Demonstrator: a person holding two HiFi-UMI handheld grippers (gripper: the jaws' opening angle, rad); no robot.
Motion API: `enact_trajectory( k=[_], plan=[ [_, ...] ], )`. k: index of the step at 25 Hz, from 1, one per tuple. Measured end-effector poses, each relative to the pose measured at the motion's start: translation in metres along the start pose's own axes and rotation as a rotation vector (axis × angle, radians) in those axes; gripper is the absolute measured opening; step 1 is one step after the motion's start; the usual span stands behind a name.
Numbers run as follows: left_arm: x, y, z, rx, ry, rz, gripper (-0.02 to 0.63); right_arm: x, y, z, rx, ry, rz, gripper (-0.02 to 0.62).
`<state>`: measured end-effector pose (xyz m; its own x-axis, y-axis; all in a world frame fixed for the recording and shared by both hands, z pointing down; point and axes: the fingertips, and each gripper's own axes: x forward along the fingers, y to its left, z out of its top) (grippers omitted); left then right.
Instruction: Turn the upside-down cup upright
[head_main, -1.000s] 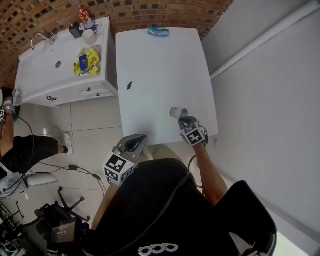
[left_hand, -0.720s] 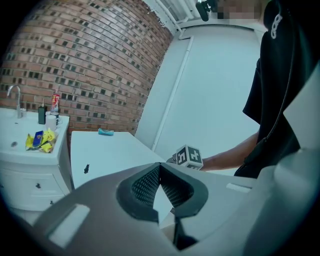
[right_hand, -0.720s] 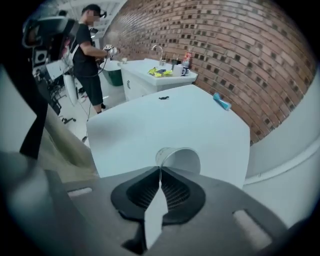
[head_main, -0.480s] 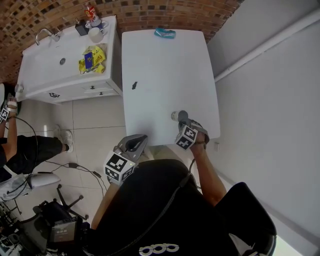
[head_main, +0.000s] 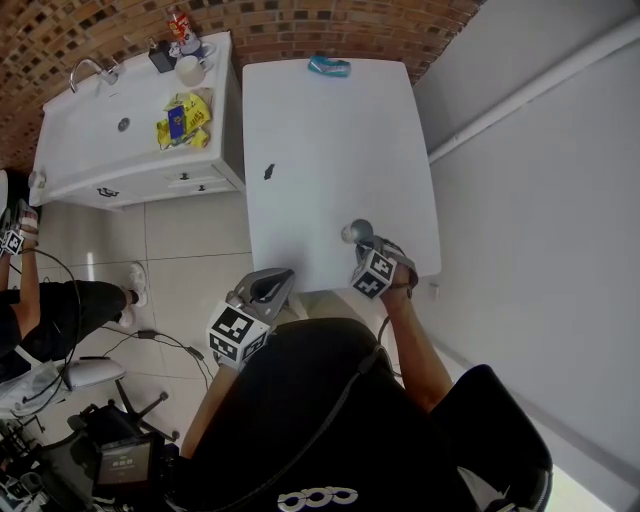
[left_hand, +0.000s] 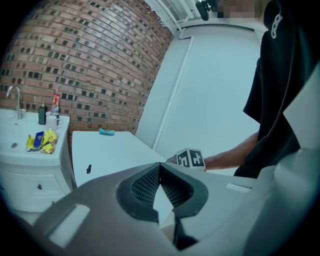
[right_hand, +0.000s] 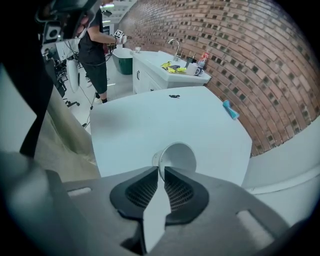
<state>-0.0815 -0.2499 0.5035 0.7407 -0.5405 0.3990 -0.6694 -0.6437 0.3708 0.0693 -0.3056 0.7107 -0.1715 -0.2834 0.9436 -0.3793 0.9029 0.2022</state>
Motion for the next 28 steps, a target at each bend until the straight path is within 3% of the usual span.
enact_trajectory(
  k=[17,28],
  plan=[
    [-0.038,-0.014,-0.018,0.045,-0.002,-0.076,0.015,-0.038,0.032,0.015,0.113,-0.052,-0.073,0.029],
    [-0.063,-0.059,-0.067,0.112,0.057,-0.220,0.015,-0.105,0.127,0.033,0.238,-0.199,-0.120,0.029]
  ],
)
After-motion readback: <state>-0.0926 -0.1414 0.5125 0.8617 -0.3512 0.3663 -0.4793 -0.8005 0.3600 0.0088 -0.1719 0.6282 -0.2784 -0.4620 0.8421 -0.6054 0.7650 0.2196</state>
